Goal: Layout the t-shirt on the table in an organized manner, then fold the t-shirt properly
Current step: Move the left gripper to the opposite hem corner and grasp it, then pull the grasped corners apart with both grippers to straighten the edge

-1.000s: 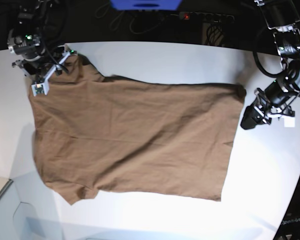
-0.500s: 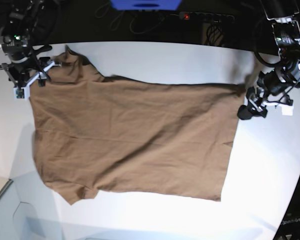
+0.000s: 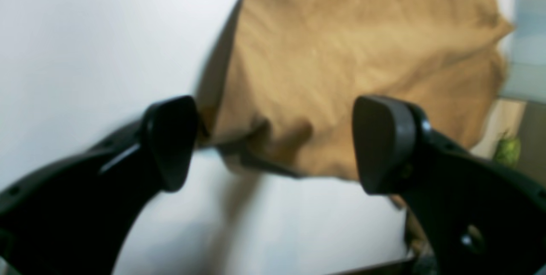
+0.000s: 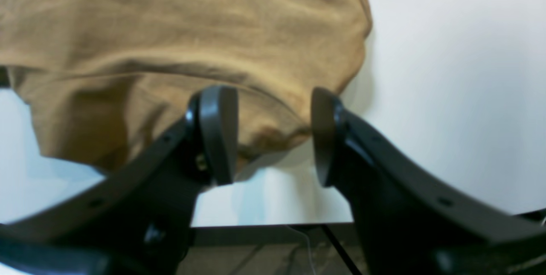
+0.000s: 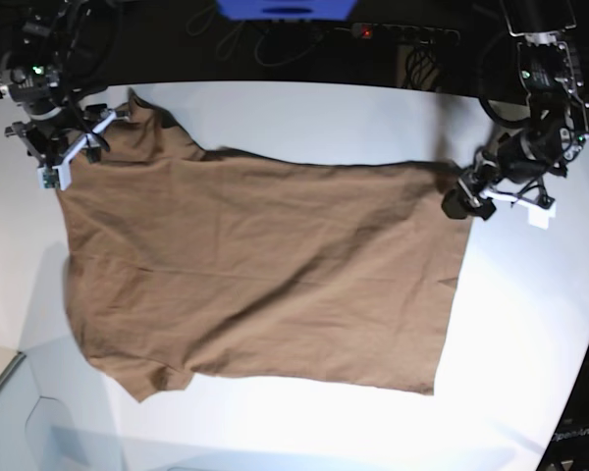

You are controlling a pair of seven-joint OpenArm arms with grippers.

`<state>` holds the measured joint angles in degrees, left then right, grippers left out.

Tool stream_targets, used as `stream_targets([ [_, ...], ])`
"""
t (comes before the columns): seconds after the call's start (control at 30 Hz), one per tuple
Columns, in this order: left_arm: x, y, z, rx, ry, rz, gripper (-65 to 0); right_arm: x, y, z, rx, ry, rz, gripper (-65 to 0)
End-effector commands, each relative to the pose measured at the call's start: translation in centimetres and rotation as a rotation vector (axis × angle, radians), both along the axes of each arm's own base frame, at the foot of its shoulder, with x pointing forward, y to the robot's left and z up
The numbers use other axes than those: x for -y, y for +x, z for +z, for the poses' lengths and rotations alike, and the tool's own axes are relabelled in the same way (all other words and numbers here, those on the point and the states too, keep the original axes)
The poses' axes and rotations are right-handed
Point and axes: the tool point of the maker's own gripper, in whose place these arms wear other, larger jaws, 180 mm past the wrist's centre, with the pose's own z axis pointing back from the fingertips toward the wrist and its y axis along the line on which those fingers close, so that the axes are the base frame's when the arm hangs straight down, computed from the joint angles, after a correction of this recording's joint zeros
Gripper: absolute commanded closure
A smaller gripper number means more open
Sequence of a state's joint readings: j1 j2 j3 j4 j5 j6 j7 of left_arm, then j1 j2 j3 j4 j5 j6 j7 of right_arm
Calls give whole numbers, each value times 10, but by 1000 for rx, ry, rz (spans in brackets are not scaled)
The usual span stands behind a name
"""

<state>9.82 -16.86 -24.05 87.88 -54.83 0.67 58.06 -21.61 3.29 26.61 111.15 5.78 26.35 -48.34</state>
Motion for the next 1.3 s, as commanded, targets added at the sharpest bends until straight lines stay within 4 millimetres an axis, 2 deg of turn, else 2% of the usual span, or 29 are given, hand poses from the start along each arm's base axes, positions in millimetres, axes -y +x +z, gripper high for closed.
stream_targets([
  [0.0, -3, 9, 20, 63, 37, -27, -548, 2, 5, 9, 36, -16, 14, -288],
  [0.2, -7, 3, 31, 84, 217, -80, -548, 2, 5, 9, 34, -17, 14, -288],
  [0.33, -19, -5, 21, 41, 304, -84, -547, 2, 6, 10, 37, -17, 14, -288],
  [0.43, -13, -7, 15, 28, 333, -118, -546, 2, 6, 10, 39, -17, 14, -288],
  [0.53, -3, -7, 10, 18, 357, -161, -504, 1, 7, 10, 39, -15, 15, -288],
  [0.63, 7, -11, -1, -9, 358, -198, -426, 1, 7, 10, 38, -15, 16, -288],
  [0.77, 7, -12, -9, -34, 349, -200, -344, 2, 6, 10, 39, -16, 14, -287],
  [1.13, 2, -15, -15, -56, 350, -194, -333, 2, 6, 10, 39, -16, 14, -286],
  [1.2, 2, -15, -15, -56, 350, -194, -278, 2, 6, 10, 39, -16, 14, -285],
  [1.27, 2, -15, -15, -56, 350, -194, -177, 2, 6, 10, 39, -16, 14, -285],
])
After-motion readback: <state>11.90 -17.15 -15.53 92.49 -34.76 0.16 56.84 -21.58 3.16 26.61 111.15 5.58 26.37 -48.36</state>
